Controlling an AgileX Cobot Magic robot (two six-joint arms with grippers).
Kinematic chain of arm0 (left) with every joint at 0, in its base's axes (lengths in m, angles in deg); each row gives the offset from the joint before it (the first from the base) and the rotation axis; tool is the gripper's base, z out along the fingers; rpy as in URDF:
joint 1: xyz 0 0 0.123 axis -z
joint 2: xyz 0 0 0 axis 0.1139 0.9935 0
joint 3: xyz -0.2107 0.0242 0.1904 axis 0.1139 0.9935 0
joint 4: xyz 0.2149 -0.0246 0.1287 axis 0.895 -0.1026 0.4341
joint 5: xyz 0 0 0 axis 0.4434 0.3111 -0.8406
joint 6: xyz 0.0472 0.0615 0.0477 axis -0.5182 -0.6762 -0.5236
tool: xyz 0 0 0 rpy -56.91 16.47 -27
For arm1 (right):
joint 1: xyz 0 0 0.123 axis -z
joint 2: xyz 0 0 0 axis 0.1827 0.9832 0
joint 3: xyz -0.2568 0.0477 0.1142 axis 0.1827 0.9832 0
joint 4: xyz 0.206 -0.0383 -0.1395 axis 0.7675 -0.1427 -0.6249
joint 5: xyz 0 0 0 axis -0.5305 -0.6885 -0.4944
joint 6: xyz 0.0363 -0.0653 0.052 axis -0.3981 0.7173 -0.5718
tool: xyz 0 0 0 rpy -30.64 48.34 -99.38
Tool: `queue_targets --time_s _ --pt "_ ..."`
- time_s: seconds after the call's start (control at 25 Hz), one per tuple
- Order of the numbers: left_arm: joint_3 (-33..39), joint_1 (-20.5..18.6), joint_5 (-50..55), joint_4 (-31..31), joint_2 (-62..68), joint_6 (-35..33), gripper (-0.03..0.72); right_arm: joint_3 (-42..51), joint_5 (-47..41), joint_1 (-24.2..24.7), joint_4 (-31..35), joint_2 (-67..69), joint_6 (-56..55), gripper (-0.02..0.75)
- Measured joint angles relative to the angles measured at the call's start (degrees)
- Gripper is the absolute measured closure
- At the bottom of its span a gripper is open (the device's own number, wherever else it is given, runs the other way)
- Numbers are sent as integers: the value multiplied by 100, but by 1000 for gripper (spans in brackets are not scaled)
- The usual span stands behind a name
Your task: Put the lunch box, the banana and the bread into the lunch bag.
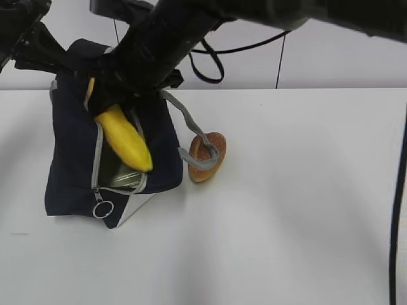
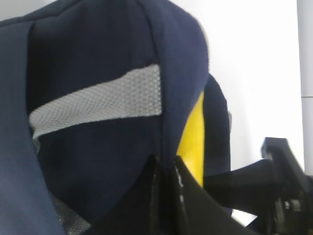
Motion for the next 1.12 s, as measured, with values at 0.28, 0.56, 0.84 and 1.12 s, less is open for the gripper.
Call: queue_targets --time_s 0.28,0.56,0.84,1.12 --pt "0 -12 0 0 0 0 703 0 653 -11 721 419 488 389" --pt "0 -12 23 -9 0 0 703 -334 278 -11 749 423 858 149" --pt "0 -24 28 -9 0 0 703 -1566 -1283 -11 -660 423 377 146" --pt "0 -24 28 -9 0 0 703 -2161 -1802 556 -1482 259 -427 151"
